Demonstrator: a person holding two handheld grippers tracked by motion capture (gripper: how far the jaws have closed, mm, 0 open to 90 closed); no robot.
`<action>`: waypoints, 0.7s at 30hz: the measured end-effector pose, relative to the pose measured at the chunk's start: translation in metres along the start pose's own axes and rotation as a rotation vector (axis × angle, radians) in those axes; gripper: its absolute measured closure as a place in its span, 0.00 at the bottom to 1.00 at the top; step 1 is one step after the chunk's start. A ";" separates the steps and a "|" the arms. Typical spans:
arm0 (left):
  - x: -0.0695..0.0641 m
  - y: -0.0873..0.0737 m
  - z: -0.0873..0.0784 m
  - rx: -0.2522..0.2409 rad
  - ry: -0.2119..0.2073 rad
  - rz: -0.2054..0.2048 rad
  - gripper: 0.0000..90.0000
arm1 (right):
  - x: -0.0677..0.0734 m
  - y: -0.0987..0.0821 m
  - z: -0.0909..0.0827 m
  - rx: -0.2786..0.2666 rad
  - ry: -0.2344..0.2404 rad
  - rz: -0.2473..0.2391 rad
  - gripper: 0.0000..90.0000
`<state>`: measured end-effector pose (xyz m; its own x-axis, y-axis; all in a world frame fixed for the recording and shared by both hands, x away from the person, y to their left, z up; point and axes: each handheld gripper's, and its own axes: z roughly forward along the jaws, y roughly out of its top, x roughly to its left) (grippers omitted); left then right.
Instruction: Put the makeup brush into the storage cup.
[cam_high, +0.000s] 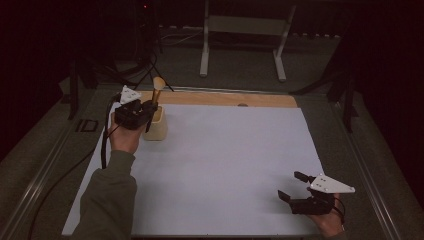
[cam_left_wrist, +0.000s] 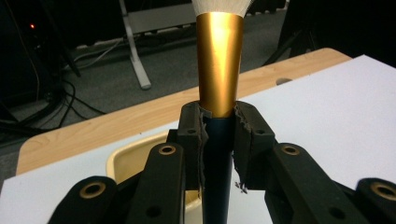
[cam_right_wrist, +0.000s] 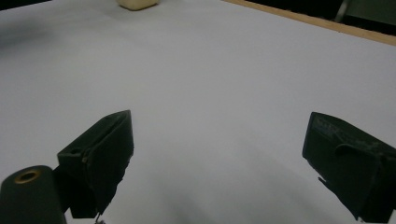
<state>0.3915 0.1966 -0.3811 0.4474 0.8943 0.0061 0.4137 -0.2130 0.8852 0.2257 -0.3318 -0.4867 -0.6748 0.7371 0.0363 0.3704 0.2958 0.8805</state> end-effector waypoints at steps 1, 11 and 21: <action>0.001 0.002 0.000 -0.004 0.003 0.002 0.84 | 0.000 0.000 0.000 0.001 0.000 0.000 0.10; 0.002 0.006 0.005 -0.042 0.017 -0.003 0.84 | 0.000 0.000 0.001 0.000 0.002 0.000 0.10; 0.005 0.012 0.015 -0.079 0.029 -0.036 0.84 | 0.000 0.000 0.000 -0.001 0.003 0.000 0.10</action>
<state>0.4104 0.1924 -0.3778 0.4099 0.9120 -0.0143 0.3646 -0.1495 0.9191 0.2260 -0.3318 -0.4873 -0.6768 0.7352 0.0380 0.3701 0.2951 0.8809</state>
